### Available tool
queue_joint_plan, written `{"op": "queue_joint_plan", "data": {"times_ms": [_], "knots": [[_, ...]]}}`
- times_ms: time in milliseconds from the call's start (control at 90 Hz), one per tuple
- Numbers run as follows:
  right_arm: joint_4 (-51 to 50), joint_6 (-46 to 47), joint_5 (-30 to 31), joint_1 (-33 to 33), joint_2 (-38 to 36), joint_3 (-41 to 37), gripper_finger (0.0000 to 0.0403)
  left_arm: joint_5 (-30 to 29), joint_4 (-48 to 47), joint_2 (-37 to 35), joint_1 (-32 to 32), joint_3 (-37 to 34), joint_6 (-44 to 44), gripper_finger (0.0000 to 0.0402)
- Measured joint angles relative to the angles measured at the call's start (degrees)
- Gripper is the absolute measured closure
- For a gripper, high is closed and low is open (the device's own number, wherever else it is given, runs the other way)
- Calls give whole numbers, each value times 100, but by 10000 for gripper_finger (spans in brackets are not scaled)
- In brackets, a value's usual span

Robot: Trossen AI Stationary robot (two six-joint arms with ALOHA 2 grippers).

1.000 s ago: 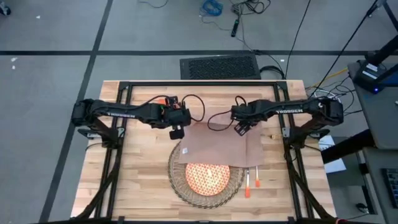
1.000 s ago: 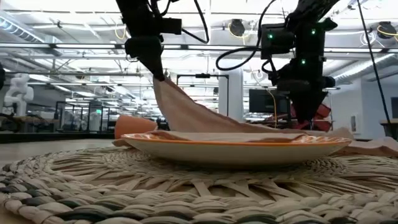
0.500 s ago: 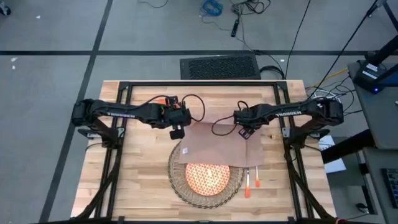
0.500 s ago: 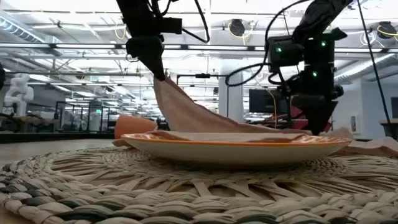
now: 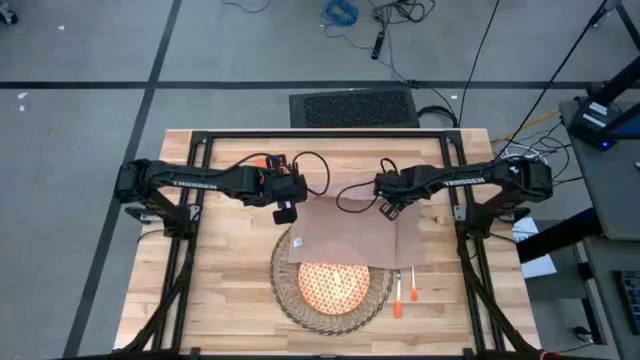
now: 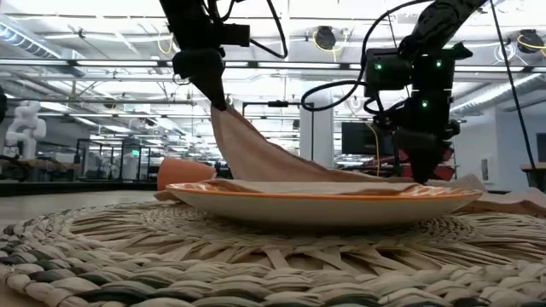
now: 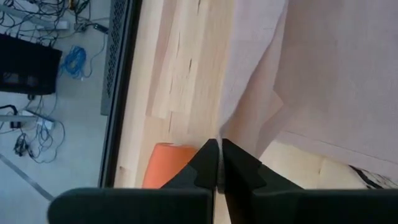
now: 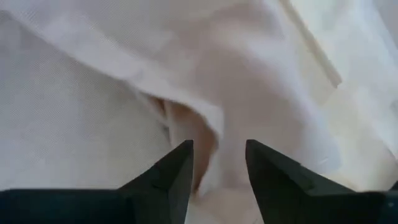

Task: Set table place
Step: Fold the white napkin

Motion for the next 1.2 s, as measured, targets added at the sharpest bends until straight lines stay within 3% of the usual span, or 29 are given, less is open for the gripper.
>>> {"op": "queue_joint_plan", "data": {"times_ms": [333,622,911,1200], "knots": [[439,-499,-182,-269,197,0,285,16,21,0,0,0,2,402],[448,-854,-127,-286,424,0,394,18,7,0,0,0,-45,402],[-14,-849,-30,-99,266,4,402,11,24,0,2,0,-87,402],[-801,-604,548,288,-605,354,403,-79,88,0,-30,0,-85,402]]}}
